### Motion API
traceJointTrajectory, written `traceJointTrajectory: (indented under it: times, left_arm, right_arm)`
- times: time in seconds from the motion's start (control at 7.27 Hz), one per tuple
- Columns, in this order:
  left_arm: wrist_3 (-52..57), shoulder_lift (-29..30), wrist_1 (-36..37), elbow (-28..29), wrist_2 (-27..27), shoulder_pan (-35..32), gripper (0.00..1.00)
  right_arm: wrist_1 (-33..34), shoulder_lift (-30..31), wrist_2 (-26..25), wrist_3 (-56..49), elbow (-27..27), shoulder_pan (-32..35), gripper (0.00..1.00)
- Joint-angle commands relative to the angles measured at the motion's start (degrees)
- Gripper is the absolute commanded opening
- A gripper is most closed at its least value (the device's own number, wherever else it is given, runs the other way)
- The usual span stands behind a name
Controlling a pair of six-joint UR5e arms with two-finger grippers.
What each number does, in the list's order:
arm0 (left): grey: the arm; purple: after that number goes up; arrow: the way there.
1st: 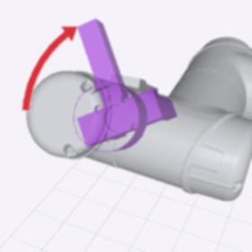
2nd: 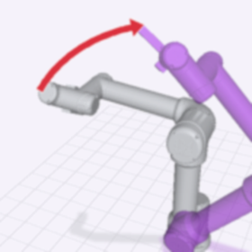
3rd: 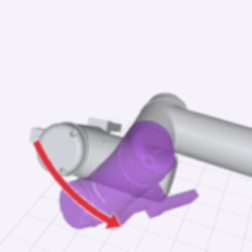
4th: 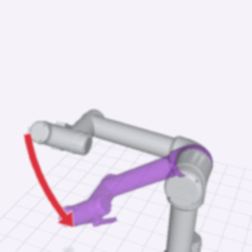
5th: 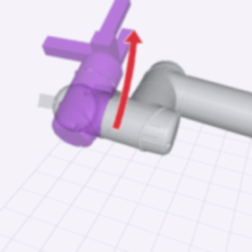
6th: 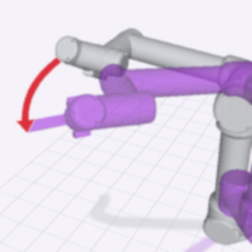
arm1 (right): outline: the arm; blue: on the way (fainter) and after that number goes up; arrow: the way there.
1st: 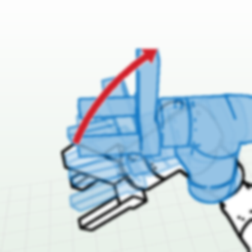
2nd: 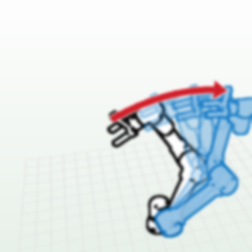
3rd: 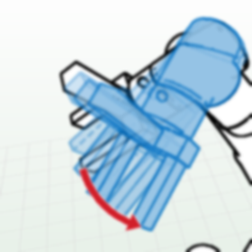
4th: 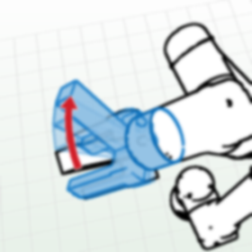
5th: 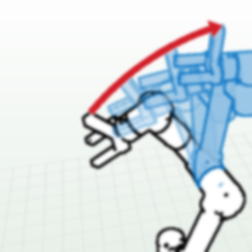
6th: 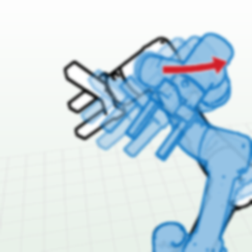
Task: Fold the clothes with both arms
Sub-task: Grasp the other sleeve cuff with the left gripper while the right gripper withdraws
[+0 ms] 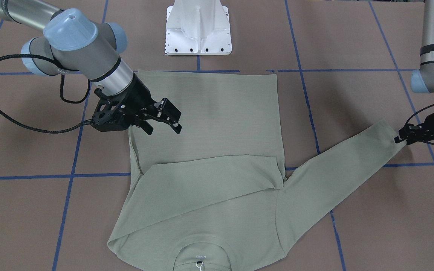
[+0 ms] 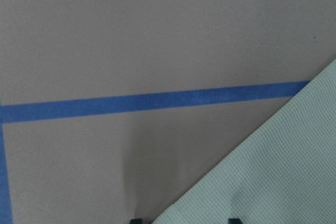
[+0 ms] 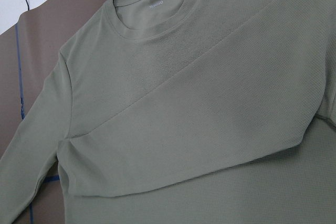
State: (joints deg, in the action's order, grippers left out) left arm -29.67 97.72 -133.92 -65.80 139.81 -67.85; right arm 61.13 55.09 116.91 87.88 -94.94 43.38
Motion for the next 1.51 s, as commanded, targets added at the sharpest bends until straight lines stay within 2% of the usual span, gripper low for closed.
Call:
traceJointTrajectory:
  times: [0.0,0.14,0.28,0.55,0.69,0.83,0.96,1.1,1.24,1.38]
  left_arm:
    - [0.0,-0.3,0.0,0.0,-0.1,0.0,0.33]
    - [-0.2,-0.4,0.0,0.0,-0.1,0.0,0.23]
    - [-0.4,-0.2,0.1,-0.2,0.0,0.0,0.00]
    - [-0.3,0.1,0.1,-0.6,0.7,0.0,0.00]
    - [-0.5,-0.1,1.1,-4.7,3.4,0.0,0.00]
    - [-3.3,0.2,1.4,-8.5,10.2,-0.1,0.00]
    - [-10.4,1.1,1.3,-13.5,12.6,-0.1,0.00]
    - [-21.5,5.3,0.9,-17.2,12.9,0.0,0.00]
    - [-32.3,10.5,0.8,-19.3,12.8,1.0,0.00]
    - [-43.4,17.3,0.8,-20.7,12.0,5.5,0.00]
  right_arm:
    - [-0.2,0.0,0.0,0.4,-0.2,-0.1,0.99]
    - [-0.2,0.0,0.0,0.4,-0.2,-0.1,0.99]
    - [-0.2,0.0,0.0,0.4,-0.4,-0.1,0.99]
    - [-0.3,0.5,0.2,0.3,-0.4,-0.1,0.99]
    - [-0.3,1.0,0.5,0.2,-1.3,0.1,0.99]
    - [-0.3,3.1,0.9,-0.5,-2.8,1.0,0.99]
    - [-0.4,4.6,1.4,-0.6,-3.0,2.4,0.99]
    - [-0.5,6.2,1.9,-2.8,-3.0,3.9,0.99]
    - [-0.5,7.7,3.9,-7.2,-2.9,6.3,0.99]
    - [-0.7,9.8,6.6,-9.6,-3.0,9.0,0.99]
